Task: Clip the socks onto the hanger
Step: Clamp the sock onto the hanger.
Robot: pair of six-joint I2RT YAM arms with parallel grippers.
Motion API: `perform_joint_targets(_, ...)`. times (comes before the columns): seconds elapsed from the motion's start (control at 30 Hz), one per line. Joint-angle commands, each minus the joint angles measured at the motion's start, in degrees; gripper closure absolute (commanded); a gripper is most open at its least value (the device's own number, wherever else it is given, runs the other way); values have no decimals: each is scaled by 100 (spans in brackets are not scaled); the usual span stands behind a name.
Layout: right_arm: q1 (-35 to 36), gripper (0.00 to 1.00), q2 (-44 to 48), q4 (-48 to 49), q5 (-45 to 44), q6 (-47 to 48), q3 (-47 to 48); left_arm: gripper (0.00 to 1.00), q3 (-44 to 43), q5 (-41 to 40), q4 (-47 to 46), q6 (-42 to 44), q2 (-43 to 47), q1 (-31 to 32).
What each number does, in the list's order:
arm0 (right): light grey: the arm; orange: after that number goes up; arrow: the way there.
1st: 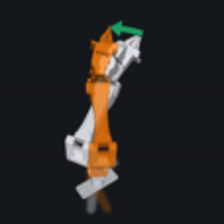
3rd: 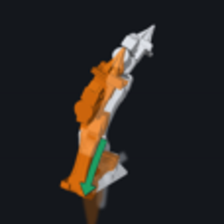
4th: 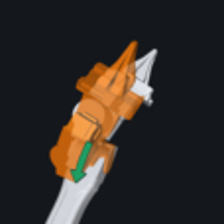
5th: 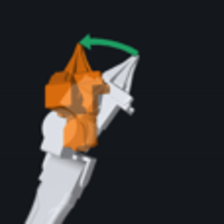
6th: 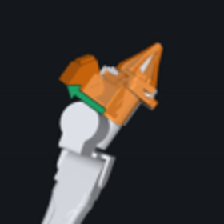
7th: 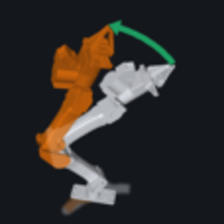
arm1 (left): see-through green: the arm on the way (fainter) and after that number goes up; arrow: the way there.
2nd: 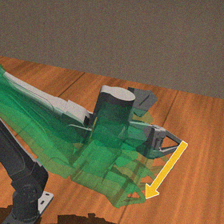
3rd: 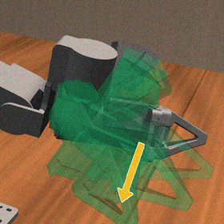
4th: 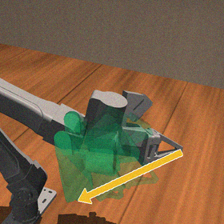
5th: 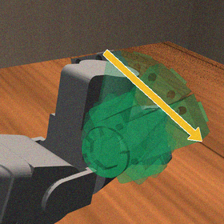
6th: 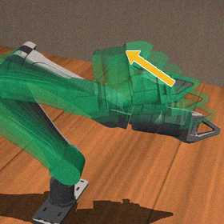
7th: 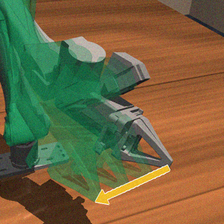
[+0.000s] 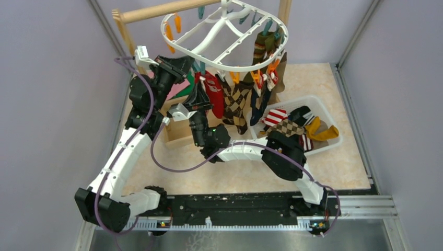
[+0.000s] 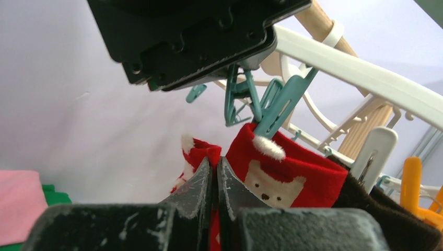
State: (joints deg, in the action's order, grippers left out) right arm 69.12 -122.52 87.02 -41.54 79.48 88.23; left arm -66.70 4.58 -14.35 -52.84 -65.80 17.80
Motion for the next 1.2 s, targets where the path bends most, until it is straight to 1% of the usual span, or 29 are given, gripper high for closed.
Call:
perform_joint_targets(0.0,-142,100,-188,1164,-104,258,559,99,-180,-402,605,-322,-111,-31)
perform_joint_targets(0.07,-160,100,-255,1167,-73,297,687,100,-225,-405,749,-290,-111,-31)
perform_joint_targets(0.13,-154,100,-308,1163,-32,351,785,100,-255,-619,881,-252,-81,-31)
perform_joint_targets(0.23,-136,100,-362,1165,-42,444,874,100,-242,-709,1007,-253,-18,-28)
perform_joint_targets(0.67,122,100,-480,1165,202,540,1113,100,-222,-885,1156,-279,147,116)
perform_joint_targets(0.8,187,100,-472,1168,394,531,1093,100,-294,-935,1233,-263,139,139)
perform_joint_targets(1.17,229,100,-570,1162,393,691,1321,100,-266,-1044,1357,-321,133,232)
